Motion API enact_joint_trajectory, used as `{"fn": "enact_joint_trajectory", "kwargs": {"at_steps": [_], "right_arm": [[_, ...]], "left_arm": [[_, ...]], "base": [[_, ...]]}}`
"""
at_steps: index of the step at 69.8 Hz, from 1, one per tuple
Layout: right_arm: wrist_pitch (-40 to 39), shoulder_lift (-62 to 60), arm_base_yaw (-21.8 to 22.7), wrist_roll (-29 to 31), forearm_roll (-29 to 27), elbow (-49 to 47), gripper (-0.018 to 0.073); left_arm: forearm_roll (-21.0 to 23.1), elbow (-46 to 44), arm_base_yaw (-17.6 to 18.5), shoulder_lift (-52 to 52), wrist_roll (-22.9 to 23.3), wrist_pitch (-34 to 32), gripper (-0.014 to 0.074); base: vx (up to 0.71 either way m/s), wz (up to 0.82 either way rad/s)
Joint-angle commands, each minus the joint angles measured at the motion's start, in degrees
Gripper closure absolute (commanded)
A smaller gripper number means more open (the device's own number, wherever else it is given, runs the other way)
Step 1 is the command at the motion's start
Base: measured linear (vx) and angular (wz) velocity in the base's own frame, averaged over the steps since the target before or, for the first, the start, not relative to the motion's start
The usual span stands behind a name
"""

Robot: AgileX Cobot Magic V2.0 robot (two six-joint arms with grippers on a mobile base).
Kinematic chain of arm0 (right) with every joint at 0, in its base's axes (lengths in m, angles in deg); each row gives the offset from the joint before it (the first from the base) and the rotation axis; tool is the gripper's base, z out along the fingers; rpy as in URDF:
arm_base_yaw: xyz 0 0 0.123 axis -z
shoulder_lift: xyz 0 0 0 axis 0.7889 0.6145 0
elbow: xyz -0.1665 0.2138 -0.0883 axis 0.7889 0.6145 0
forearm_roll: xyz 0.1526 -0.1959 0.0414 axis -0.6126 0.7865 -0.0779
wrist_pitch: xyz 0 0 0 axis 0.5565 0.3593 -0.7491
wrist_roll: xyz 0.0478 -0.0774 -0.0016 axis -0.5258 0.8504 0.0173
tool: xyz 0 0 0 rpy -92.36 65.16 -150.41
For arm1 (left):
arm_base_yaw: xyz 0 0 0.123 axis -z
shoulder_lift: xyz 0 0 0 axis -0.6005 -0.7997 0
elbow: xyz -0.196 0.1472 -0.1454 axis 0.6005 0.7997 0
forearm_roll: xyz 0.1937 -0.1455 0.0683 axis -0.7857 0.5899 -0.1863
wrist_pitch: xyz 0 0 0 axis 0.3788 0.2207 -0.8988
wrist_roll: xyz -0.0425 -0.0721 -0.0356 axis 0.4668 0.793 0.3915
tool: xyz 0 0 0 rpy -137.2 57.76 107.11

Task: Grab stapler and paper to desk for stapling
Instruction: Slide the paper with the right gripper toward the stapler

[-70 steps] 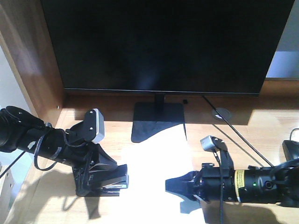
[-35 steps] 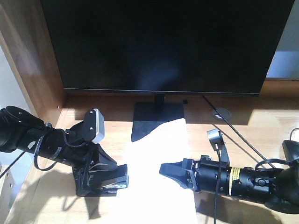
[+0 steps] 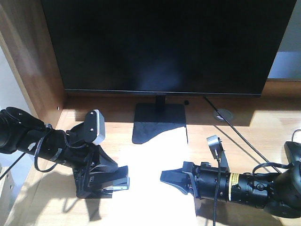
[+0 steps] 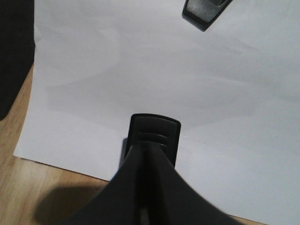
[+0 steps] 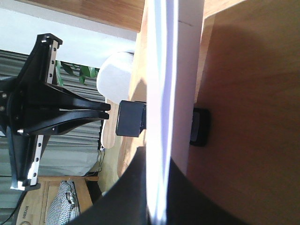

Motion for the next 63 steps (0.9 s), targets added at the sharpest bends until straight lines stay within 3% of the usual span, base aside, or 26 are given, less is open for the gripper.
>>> {"fn": "enact_joint_trajectory", "kwargs": {"at_steps": [1, 13, 26, 63], "right_arm": [[-7.4, -1.9, -0.5, 0.1, -0.1, -0.9, 0.0562], [-3.6, -1.9, -5.0, 0.7, -5.0, -0.9, 0.0562], [-2.8, -1.9, -6.2, 2.5, -11.4, -0.9, 0.0562], [-2.8, -1.9, -6.2, 3.2, -10.1, -0.9, 0.0562]], "left_arm": [[2.8, -1.4, 0.2, 2.2, 0.0, 2.1, 0.0603], [2.8, -1.4, 0.2, 2.2, 0.0, 2.1, 0.0603], [2.8, -1.4, 0.2, 2.2, 0.0, 2.1, 0.0603], [2.8, -1.4, 0.2, 2.2, 0.0, 2.1, 0.0603]], "base": [[0.00, 0.00], [0.00, 0.00], [0.00, 0.00], [0.00, 0.00]]}}
